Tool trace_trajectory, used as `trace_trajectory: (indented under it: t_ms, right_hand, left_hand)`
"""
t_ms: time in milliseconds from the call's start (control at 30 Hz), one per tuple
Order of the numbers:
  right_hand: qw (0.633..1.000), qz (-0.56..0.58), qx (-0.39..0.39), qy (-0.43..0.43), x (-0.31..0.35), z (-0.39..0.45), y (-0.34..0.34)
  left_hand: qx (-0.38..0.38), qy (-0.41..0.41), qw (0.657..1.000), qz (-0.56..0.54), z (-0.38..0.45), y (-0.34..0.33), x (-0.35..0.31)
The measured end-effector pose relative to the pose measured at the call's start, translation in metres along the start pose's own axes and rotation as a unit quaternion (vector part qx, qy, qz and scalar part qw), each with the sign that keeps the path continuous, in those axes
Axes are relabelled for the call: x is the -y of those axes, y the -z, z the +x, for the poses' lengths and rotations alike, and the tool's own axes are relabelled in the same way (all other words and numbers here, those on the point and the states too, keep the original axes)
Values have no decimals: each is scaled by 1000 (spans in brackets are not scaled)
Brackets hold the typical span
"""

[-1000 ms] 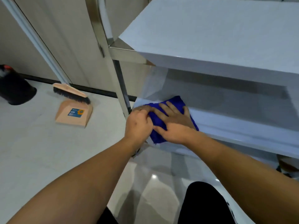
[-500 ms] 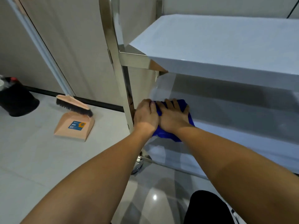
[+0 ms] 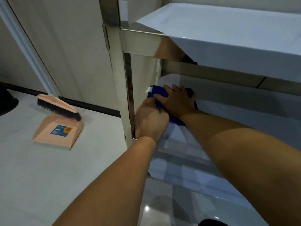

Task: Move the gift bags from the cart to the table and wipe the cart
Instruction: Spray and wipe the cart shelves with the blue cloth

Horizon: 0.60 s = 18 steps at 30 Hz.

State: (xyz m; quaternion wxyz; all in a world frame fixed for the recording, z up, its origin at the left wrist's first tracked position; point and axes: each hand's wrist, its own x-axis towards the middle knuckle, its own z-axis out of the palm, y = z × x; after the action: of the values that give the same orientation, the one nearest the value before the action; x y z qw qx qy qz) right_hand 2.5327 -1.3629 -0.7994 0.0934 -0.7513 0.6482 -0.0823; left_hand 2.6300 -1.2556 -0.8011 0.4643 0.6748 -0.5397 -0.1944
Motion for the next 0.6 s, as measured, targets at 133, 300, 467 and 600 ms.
trace_trajectory:
  t_ms: [133,300,467,600]
  right_hand:
    - [1000,-1,-3,1,-2,4,2]
    - [1000,-5,-5,3,-5,12,-2]
    - [999,-15,-10,-29,-5,22,0]
    - [990,-28,-97,101,0,4,-4]
  left_hand:
    - [11,0,1000,9,0,2,0]
    - [44,-19,998,49,1,3,2]
    - [46,-47,995,81,0,0,10]
    - [44,-43,993,98,-1,0,7]
